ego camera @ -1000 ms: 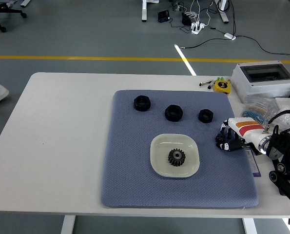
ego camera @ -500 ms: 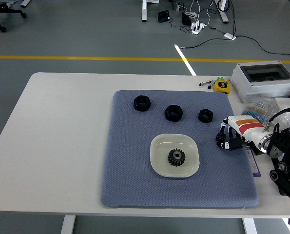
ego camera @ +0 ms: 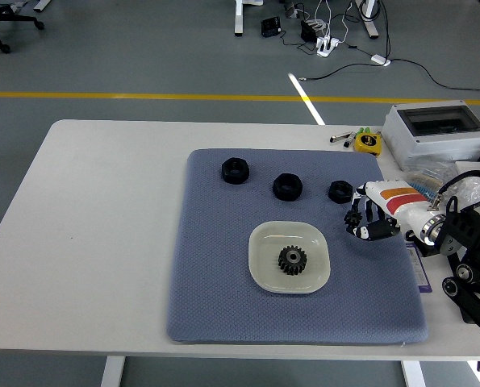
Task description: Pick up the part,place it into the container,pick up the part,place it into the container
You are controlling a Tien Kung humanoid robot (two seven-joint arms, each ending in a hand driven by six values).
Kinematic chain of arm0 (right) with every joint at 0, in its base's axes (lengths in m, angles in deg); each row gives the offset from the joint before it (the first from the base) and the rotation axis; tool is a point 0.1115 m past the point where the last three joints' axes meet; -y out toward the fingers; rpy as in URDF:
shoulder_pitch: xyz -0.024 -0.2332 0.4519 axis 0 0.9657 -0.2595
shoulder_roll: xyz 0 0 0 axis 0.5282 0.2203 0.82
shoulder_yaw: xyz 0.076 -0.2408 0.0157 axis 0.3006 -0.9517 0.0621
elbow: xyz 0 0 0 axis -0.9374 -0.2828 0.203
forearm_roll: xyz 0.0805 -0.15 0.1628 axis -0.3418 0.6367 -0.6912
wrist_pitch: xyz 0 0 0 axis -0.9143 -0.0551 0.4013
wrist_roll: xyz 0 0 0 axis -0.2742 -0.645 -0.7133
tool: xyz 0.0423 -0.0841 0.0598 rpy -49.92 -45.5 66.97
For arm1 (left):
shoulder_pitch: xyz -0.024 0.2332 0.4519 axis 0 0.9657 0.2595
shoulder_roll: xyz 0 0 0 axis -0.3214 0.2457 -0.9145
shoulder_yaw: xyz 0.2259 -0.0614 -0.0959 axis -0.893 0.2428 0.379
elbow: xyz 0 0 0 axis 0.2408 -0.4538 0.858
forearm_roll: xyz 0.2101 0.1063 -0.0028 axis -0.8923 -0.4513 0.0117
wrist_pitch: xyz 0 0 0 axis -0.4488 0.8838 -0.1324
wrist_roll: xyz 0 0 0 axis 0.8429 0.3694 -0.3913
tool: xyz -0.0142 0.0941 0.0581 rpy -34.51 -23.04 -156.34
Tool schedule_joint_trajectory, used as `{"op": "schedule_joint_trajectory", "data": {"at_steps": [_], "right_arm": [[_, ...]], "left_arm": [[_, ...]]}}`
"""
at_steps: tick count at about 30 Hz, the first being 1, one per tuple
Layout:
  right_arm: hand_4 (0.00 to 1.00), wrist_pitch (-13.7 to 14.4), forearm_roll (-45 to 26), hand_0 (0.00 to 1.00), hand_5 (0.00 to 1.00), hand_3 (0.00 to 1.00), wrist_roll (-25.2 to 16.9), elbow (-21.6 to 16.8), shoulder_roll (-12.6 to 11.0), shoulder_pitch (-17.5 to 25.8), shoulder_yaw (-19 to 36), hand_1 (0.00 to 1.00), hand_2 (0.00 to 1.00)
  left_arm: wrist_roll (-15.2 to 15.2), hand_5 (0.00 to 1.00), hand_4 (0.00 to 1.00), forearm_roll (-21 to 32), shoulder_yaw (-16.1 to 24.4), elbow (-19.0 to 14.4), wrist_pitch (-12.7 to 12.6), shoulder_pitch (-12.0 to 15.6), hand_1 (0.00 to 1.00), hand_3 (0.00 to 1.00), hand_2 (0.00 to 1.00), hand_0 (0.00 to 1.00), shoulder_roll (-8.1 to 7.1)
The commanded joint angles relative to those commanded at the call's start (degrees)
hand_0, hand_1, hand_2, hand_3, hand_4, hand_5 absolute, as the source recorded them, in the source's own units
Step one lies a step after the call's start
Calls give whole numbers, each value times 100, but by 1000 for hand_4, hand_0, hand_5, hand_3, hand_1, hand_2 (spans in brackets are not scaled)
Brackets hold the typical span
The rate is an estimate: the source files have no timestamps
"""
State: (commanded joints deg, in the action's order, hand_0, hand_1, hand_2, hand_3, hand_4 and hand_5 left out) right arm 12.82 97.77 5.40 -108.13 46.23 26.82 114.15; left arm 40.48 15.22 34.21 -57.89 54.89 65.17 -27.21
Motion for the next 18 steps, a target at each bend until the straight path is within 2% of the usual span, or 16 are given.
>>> {"op": "schedule_joint_trajectory", "data": {"at_steps": [6,11,18], "right_arm": [[810,-211,-185,30,242,419,42,-646,-158,-44,-217,184,291],[809,-461,-379,31,243,420,86,-1141,-299,-182,-604,183,290],[810,-616,-575,33,244,429,111,-1379,-268,-413,-1132,185,290]], "left_arm": [[-8,635,677,-33,20,1,1,3,643,581,673,707,-5],[-5,636,677,-40,20,4,-1,-10,640,581,673,708,-15],[13,636,677,11,-13,5,-10,-30,637,581,673,707,-29]]}}
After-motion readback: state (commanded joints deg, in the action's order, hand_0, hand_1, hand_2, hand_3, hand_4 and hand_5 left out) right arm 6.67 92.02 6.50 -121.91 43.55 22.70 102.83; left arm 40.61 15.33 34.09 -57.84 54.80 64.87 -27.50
